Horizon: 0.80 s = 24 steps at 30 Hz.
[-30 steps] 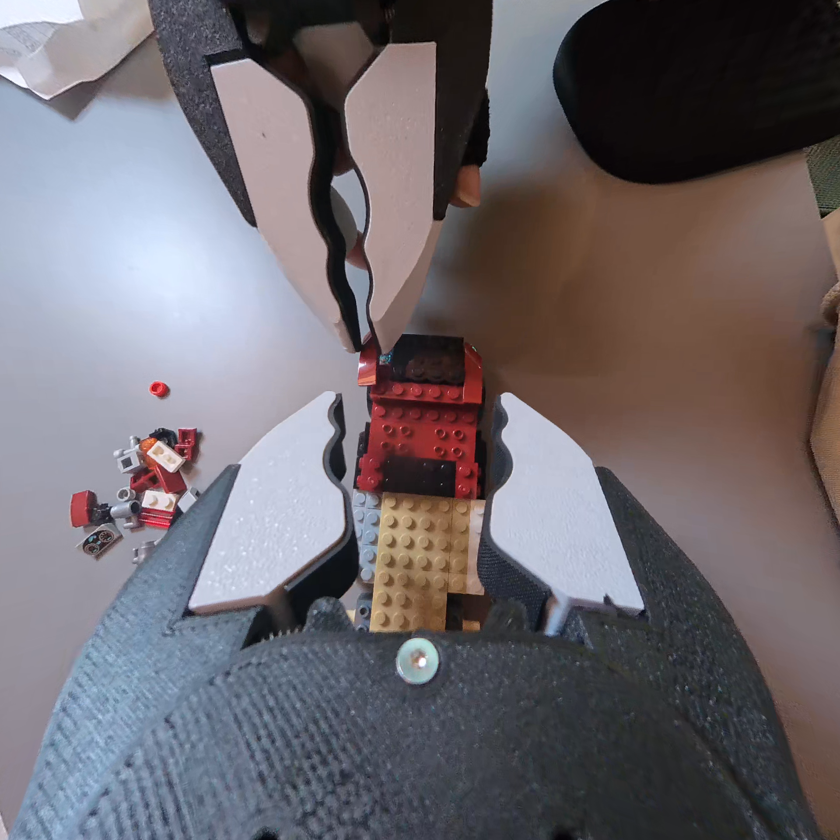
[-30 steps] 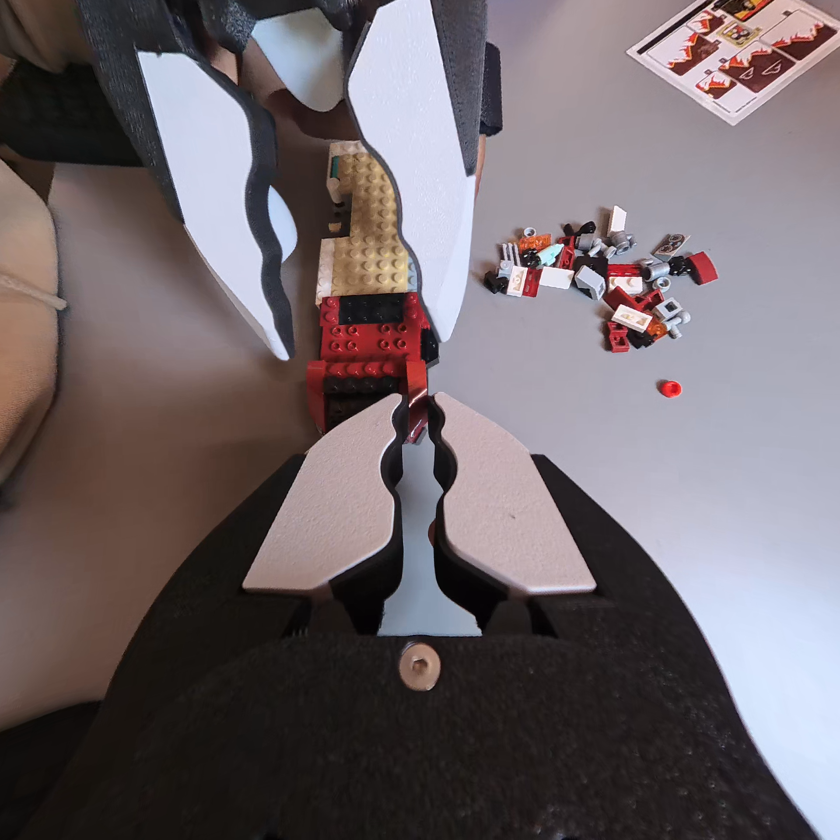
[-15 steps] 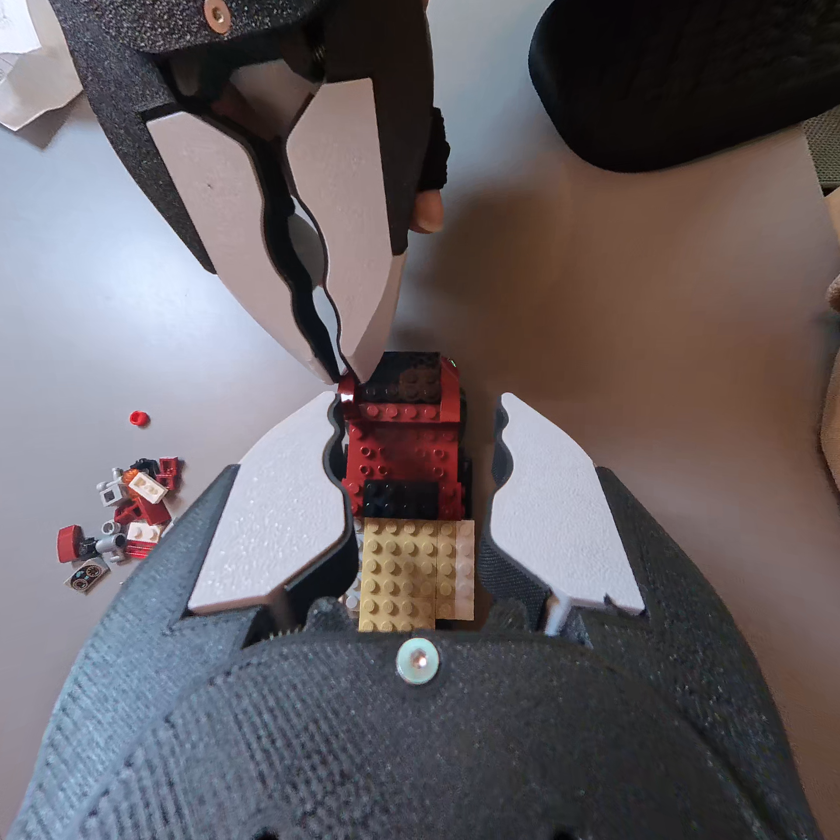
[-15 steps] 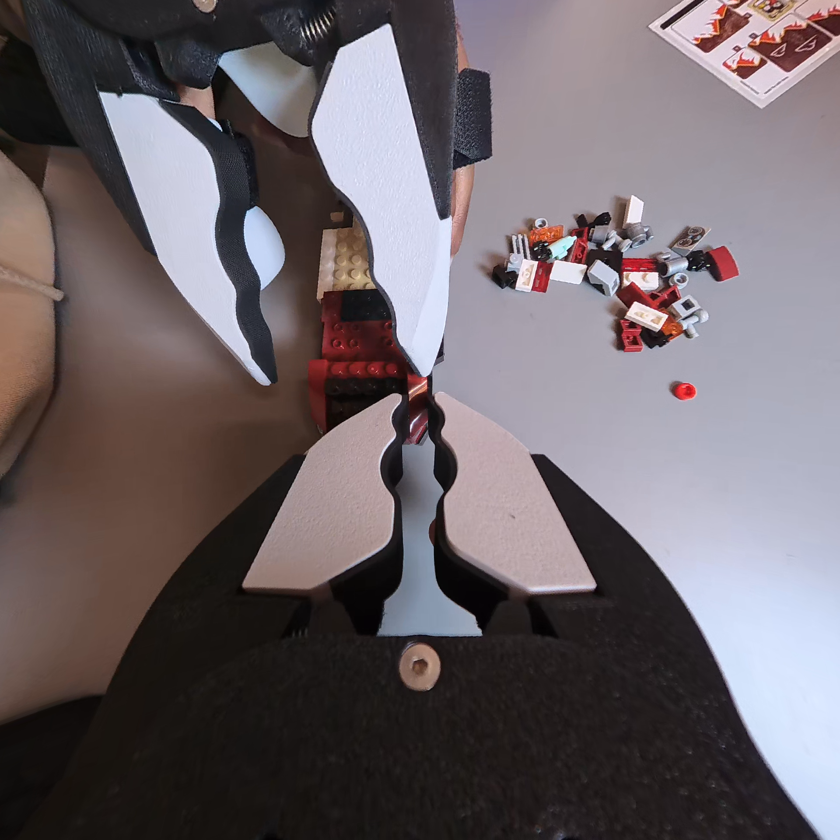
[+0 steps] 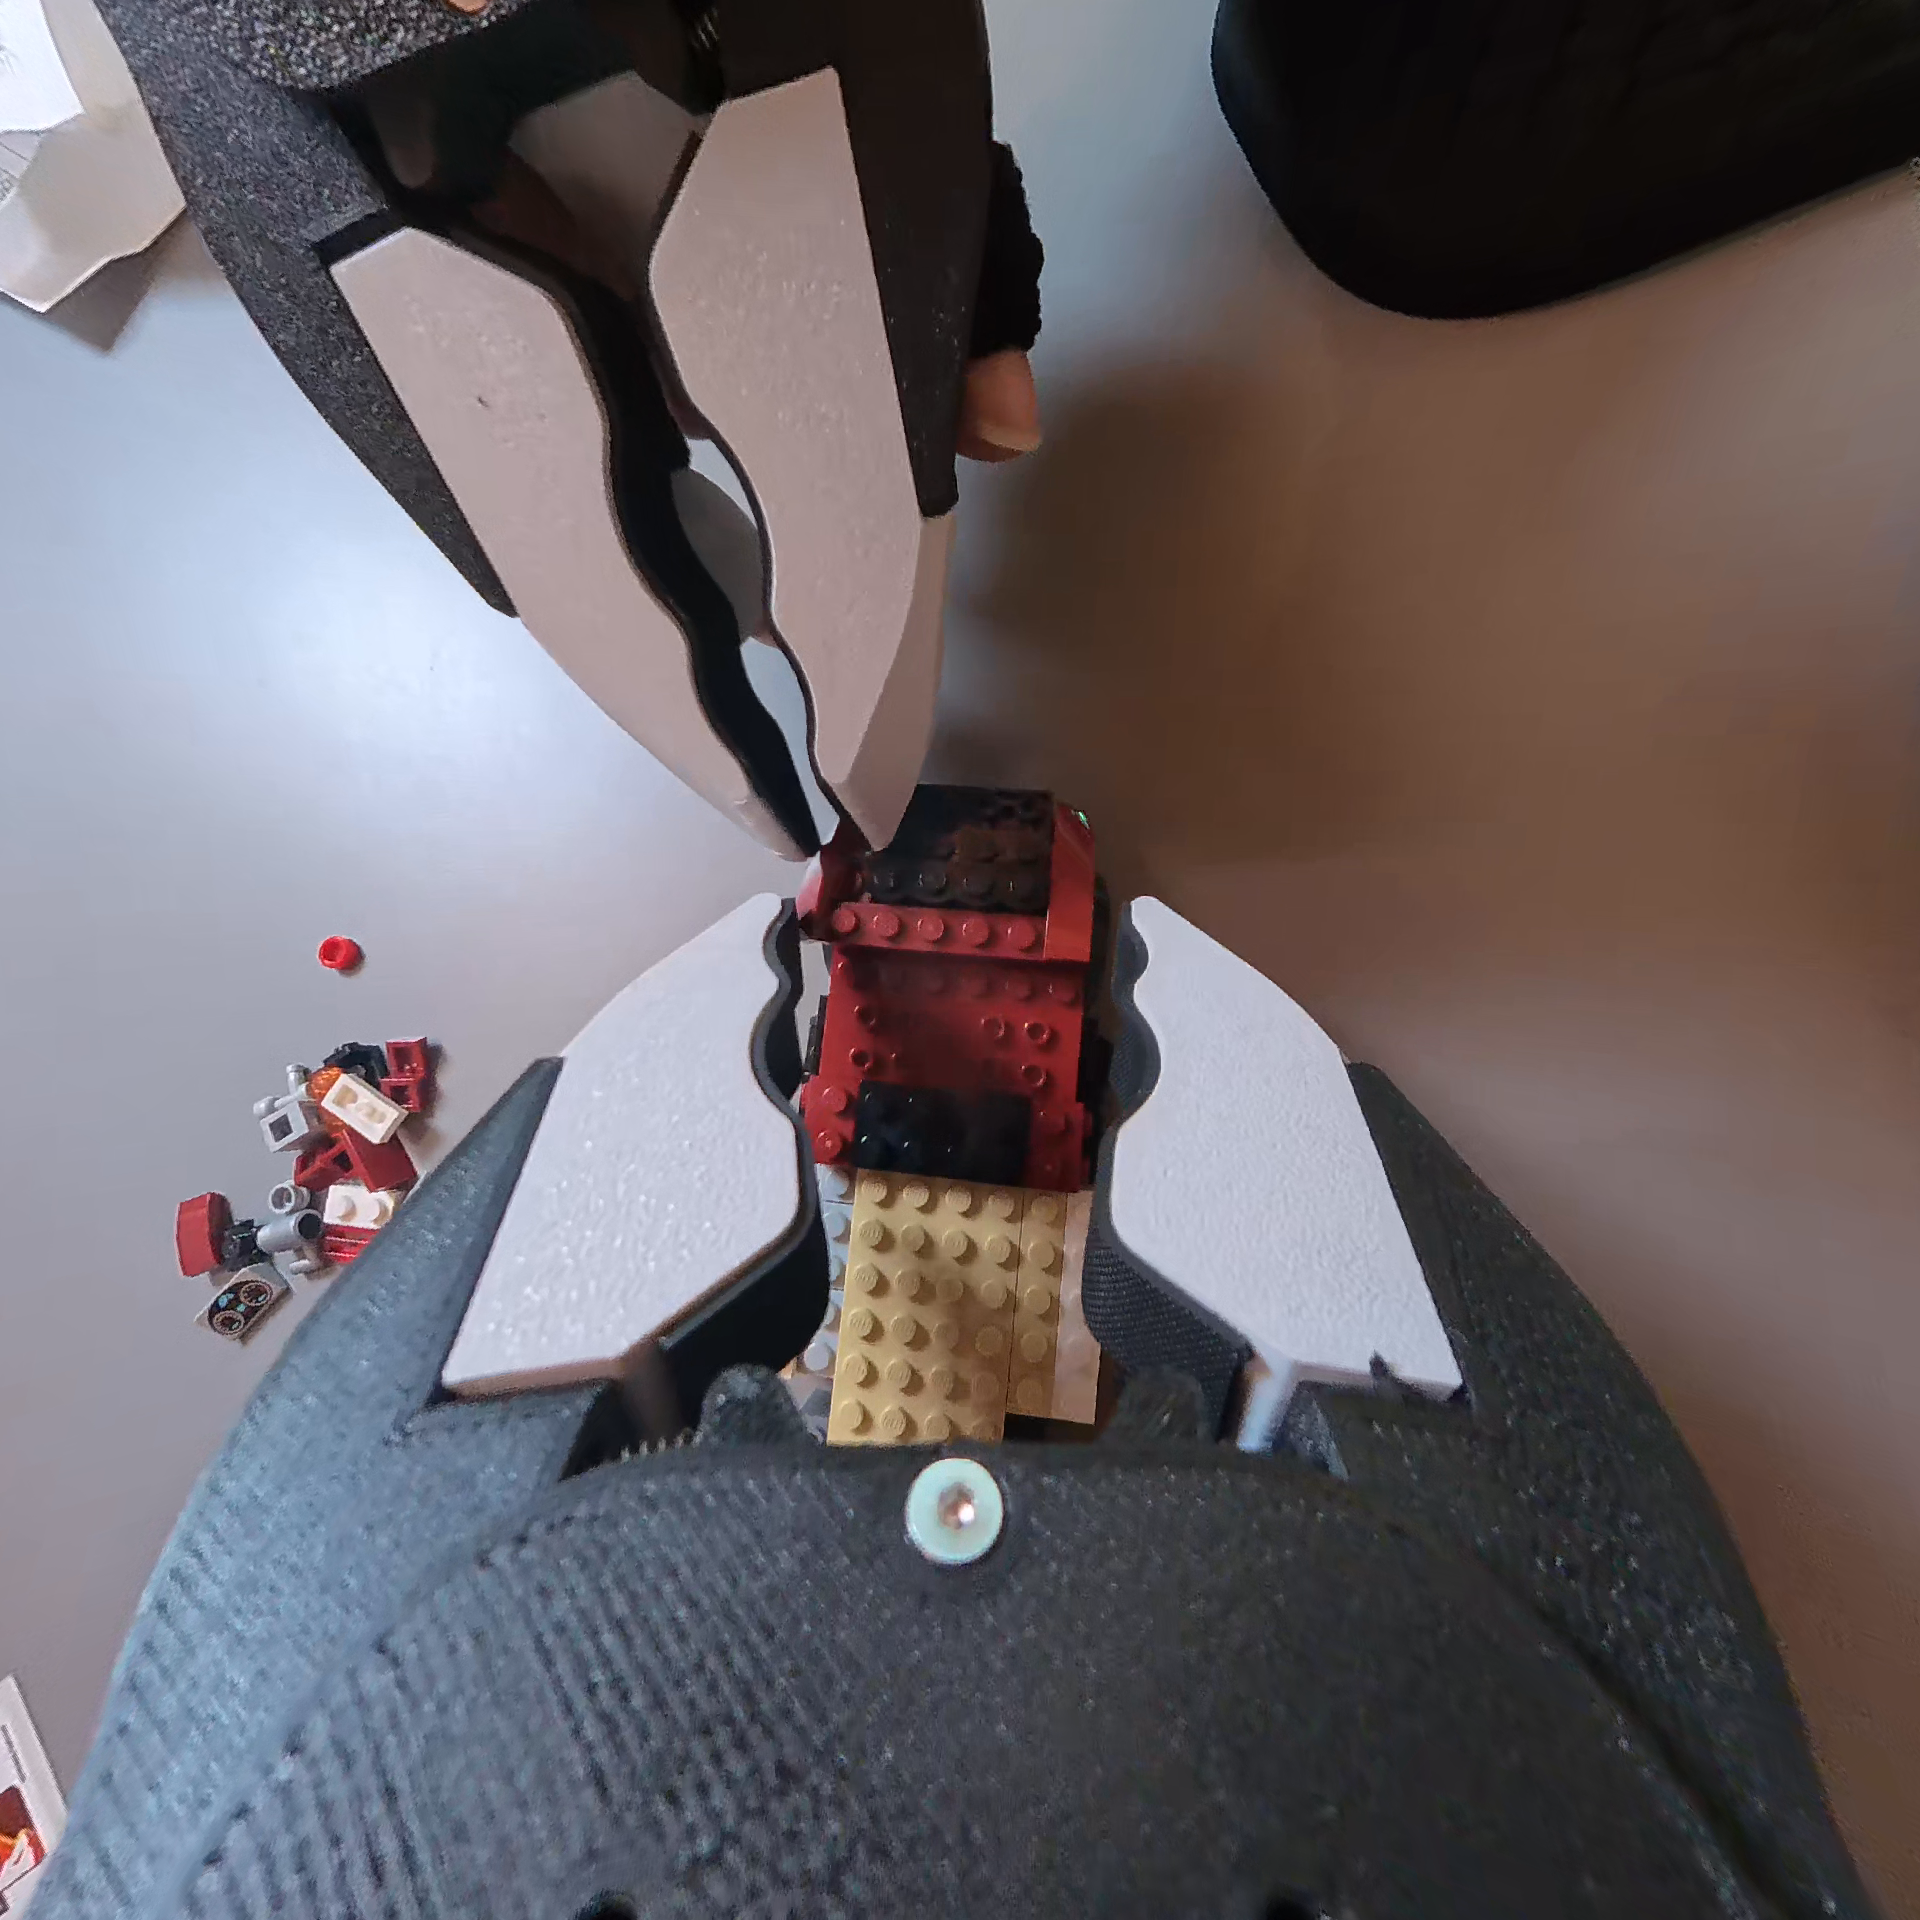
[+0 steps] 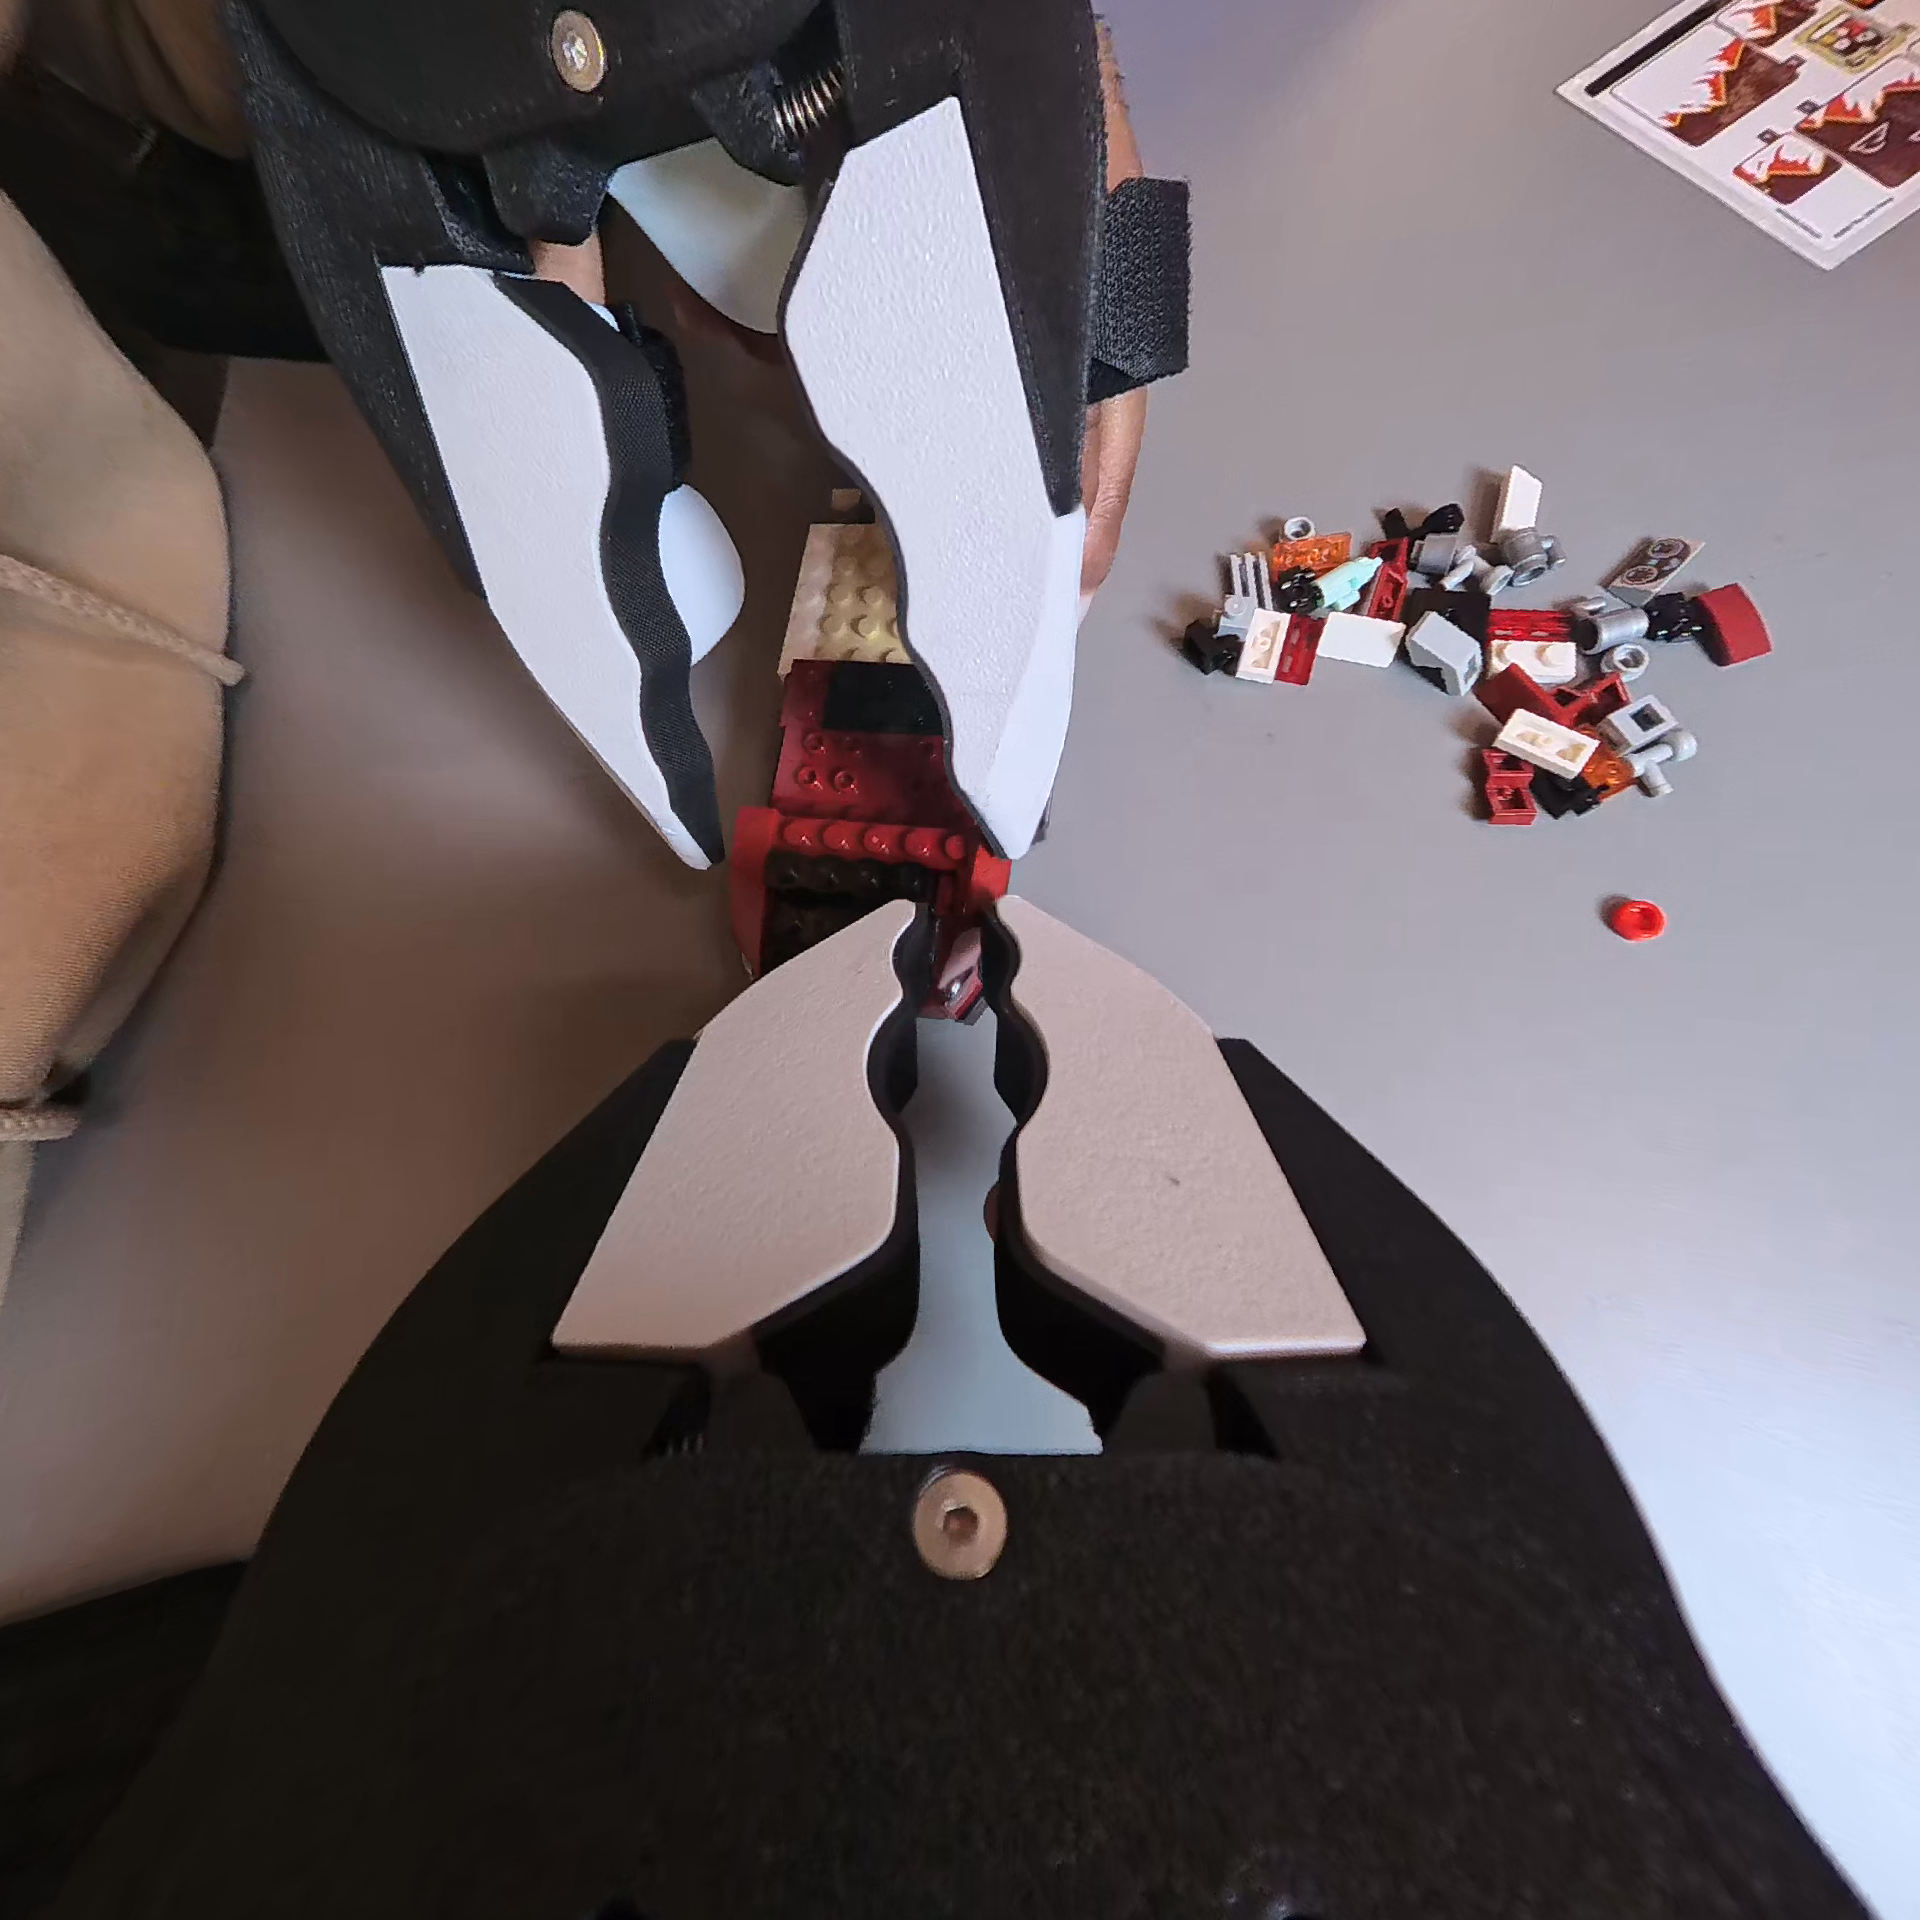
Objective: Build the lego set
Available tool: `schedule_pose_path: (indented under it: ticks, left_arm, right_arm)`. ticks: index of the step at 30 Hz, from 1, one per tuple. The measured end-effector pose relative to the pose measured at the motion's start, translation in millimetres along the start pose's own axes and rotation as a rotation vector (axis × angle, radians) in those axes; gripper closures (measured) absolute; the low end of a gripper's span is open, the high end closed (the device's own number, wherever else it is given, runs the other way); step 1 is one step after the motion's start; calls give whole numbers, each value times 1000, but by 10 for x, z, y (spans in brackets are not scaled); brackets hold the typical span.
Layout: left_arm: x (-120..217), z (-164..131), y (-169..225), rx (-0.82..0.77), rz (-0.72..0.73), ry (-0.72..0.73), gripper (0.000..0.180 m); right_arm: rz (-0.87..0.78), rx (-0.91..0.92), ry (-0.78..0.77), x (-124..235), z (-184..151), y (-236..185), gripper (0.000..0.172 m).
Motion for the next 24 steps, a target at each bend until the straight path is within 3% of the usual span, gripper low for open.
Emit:
schedule_pose_path:
  ticks: [12, 18, 24]
  left_arm:
    - [17, 28, 72, -54, -24, 12, 129]
    - [19, 27, 83, -71, -18, 11, 130]
    - [20, 34, 90, -72, -18, 10, 130]
  right_arm:
    - [63, 20, 0, -11, -30, -87, 166]
    - [78, -36, 25, 35, -24, -59, 157]
    - [119, -96, 8, -33, -29, -23, 163]
Point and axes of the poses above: each gripper's, where its closed fingertips meet, x back along the fingers, z out of its top, y = z × x across the jaws, the point moved 9 cm from there along x, back along the fingers, and after that the axes turned 10 degrees about -x, right-handed, at the moved point
